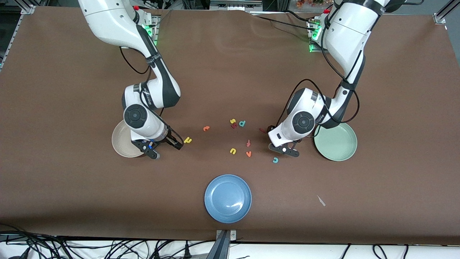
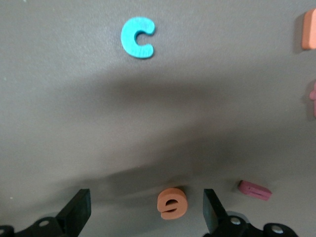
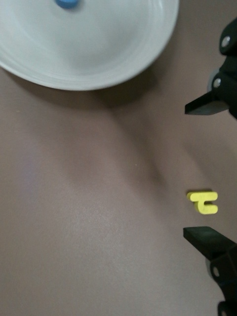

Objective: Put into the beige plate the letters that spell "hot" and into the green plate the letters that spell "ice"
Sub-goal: 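Grasp the orange 9 with the left gripper while the right gripper grasps yellow h, then drop the orange 9 on the green plate while the right gripper drops yellow h, then grasp the teal c with the left gripper while the right gripper grasps orange 2, then drop the teal c on the green plate while the right gripper drops orange 2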

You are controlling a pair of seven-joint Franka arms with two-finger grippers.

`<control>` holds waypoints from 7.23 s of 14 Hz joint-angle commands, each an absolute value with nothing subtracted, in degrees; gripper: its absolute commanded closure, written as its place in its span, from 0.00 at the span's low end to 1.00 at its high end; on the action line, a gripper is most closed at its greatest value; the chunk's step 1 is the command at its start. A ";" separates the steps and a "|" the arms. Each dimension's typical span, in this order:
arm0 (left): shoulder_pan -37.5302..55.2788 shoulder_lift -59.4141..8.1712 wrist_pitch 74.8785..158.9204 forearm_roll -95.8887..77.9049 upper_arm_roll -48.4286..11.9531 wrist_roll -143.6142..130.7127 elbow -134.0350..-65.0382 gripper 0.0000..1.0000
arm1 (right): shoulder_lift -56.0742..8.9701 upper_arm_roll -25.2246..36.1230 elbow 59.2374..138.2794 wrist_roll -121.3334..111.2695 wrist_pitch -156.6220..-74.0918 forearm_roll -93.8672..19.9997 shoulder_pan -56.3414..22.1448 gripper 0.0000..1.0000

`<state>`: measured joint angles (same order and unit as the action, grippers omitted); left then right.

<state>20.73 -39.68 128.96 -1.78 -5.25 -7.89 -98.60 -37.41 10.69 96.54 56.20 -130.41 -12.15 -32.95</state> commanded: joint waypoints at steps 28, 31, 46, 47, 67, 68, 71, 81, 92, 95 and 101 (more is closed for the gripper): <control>14.79 -33.40 121.74 0.88 -4.57 -4.43 -99.93 1.00 | -44.13 7.99 85.43 51.65 -123.07 -12.83 -32.61 1.00; 9.51 -32.70 120.06 0.97 -4.48 4.98 -99.67 1.00 | -40.97 12.11 86.57 36.61 -115.07 -12.22 -32.61 1.00; 6.76 -34.35 120.23 2.46 -8.61 12.04 -95.29 0.00 | -23.47 21.36 117.27 13.23 -133.98 -11.07 -32.61 0.00; 7.38 -35.76 120.50 2.46 -8.87 12.74 -92.84 0.00 | -23.90 21.18 114.64 16.66 -130.47 -11.07 -32.69 0.00; 17.58 -52.91 129.81 2.46 -8.88 10.46 -75.23 0.51 | -40.43 11.07 95.54 76.02 -134.12 -18.81 -44.03 0.00; 17.58 -52.91 129.81 2.55 -8.79 10.46 -75.76 0.52 | -40.78 11.07 95.54 76.55 -134.64 -18.81 -44.73 0.00; 17.32 -52.65 129.46 2.72 -8.53 10.72 -77.25 0.51 | -41.66 11.16 95.62 76.82 -136.67 -17.75 -45.53 0.01; 17.14 -51.50 126.74 4.83 -8.53 10.20 -78.31 0.52 | -43.15 11.07 95.89 76.11 -139.13 -16.79 -45.97 0.51; 16.53 -47.83 119.21 6.94 -8.44 10.46 -77.70 1.00 | -43.15 10.90 95.71 74.18 -139.31 -16.70 -46.14 0.89; 13.11 -43.52 109.45 7.03 -7.38 10.90 -78.05 1.00 | -42.72 11.25 94.75 69.98 -137.56 -16.70 -45.53 0.94; 0.80 -41.75 102.74 7.03 -7.47 20.04 -81.64 1.00 | -39.91 18.35 92.81 46.45 -121.85 -16.00 -45.61 0.95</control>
